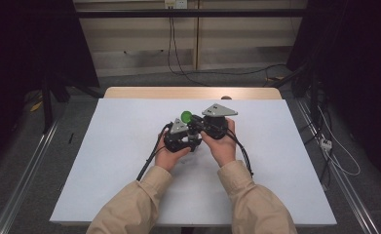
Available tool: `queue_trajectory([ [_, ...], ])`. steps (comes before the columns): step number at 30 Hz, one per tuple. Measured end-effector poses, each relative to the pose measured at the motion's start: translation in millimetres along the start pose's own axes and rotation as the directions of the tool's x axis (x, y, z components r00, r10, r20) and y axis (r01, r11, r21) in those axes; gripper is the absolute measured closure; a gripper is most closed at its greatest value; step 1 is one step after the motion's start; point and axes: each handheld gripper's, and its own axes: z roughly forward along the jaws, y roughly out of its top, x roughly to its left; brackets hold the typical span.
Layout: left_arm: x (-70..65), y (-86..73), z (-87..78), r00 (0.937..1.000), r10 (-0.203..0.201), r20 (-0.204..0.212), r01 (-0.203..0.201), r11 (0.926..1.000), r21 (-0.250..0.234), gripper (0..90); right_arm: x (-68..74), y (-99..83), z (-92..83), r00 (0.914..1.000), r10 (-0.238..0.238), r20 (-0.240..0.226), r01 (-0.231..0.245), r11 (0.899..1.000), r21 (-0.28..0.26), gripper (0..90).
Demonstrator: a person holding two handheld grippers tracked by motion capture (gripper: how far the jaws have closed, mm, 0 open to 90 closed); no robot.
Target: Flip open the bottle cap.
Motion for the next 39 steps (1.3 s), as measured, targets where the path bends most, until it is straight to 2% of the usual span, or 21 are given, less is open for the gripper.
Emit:
queue_trajectory([
  [1, -0.2, 0.1, -0.4, 0.9999, -0.01, 0.004, 0.01, 0.9999, -0.001, 39.0, 0.3, -0.1, -0.4, 1.0, 0.0, 0.0, 0.0, 1.0, -0.001, 82.6],
  [8, -0.2, 2.7, -7.6, 0.9999, -0.015, 0.0, 0.015, 0.9998, 0.013, 28.8, 0.7, -1.3, -3.1, 0.9998, 0.013, -0.014, -0.013, 1.0, 0.002, 71.6],
  [10, -0.5, 3.1, -10.1, 0.9996, -0.028, -0.001, 0.028, 0.9995, 0.015, 25.6, 0.8, -1.7, -4.0, 0.9995, 0.026, -0.016, -0.026, 1.0, 0.001, 66.2],
  [13, -0.6, 3.5, -13.7, 0.9996, -0.028, 0.003, 0.028, 0.9996, 0.009, 23.5, 0.9, -1.8, -5.9, 0.9992, 0.038, -0.016, -0.038, 0.999, -0.001, 58.8],
  [14, -0.2, 3.8, -15.2, 0.9998, -0.017, -0.003, 0.017, 0.9997, 0.017, 22.2, 0.9, -1.7, -6.6, 0.999, 0.04, -0.019, -0.04, 0.999, 0.0, 56.5],
  [21, -1.4, 4.9, -21.4, 0.9994, -0.035, 0.006, 0.034, 0.9993, 0.018, 16.5, 0.7, -3.6, -9.9, 0.9977, 0.064, -0.02, -0.064, 0.998, 0.001, 37.1],
  [29, -1.8, 8.3, -29.3, 0.9998, -0.017, 0.012, 0.017, 0.9998, 0.013, 14.3, 1.9, -4.4, -13.4, 0.9978, 0.061, -0.027, -0.061, 0.998, -0.001, 27.5],
  [33, -0.7, 8.4, -32.9, 0.9996, -0.021, 0.02, 0.02, 0.9997, 0.015, 13.9, 4.4, -5.5, -14.5, 0.9974, 0.059, -0.041, -0.059, 0.998, 0.002, 25.4],
  [39, -1.1, 10.1, -41.6, 0.9991, -0.003, 0.042, 0.001, 0.9997, 0.025, 12.9, 4.8, -10.5, -19.2, 0.9968, 0.056, -0.058, -0.056, 0.998, -0.005, 22.1],
])
